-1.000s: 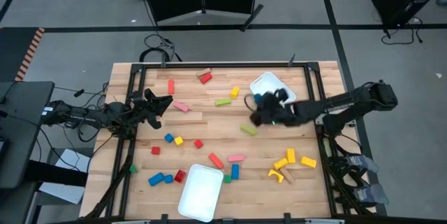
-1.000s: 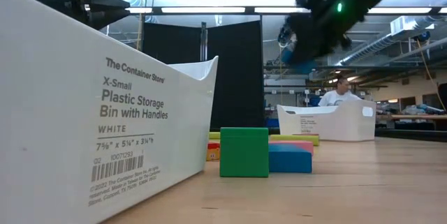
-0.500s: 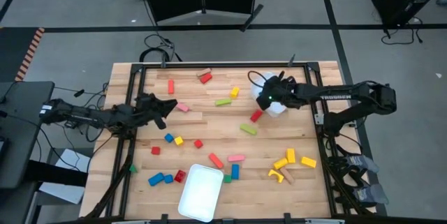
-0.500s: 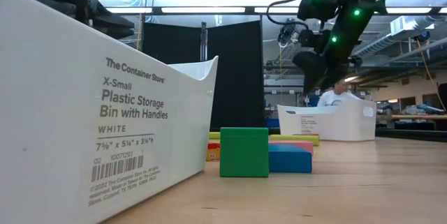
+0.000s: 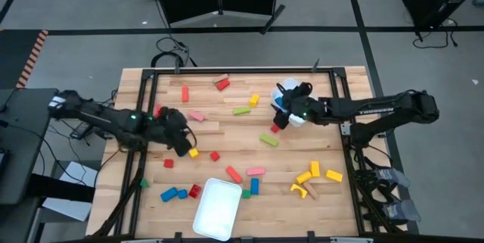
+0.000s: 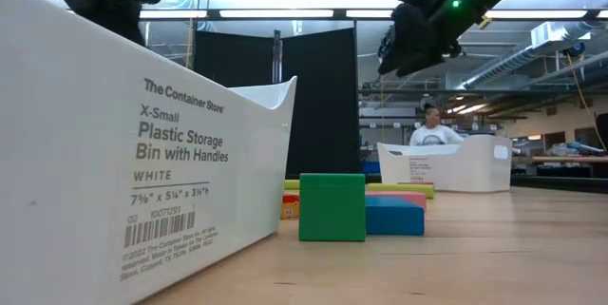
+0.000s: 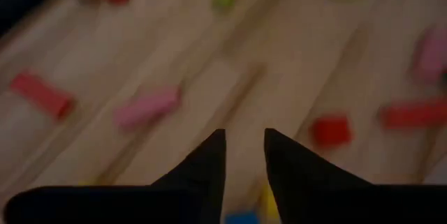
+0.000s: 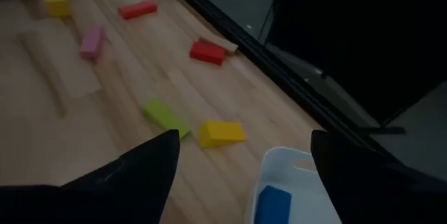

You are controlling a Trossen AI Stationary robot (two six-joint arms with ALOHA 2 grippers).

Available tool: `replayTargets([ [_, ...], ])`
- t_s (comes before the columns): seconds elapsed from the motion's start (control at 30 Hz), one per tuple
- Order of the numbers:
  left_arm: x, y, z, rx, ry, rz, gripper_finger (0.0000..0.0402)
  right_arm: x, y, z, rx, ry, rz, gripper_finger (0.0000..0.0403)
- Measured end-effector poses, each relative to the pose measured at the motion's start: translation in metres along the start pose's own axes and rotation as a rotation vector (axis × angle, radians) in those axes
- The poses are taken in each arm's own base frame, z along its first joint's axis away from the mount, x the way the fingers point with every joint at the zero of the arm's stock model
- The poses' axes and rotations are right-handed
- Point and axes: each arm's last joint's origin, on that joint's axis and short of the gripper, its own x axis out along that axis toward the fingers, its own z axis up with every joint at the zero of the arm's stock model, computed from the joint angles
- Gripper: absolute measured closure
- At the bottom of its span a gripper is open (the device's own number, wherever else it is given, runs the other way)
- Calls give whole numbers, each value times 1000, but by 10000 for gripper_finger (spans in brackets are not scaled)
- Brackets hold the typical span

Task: Sort blocks by size
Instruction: Put the yellow square block into the bottom white bin

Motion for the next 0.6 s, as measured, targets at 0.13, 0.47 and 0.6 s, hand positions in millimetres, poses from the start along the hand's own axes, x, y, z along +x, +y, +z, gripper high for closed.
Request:
replayTargets([
  [0.13,18,-25,-12,119,179,86,230,-2,5,-2,-15,3,26,82],
  [0.47,44,-76,-31,266,161,-28,105,-5,9,-2,-55,-1,43,95],
  [0.6,56,-78,-39,273,211,2,93,-5,10,-2,-58,1,52,98],
])
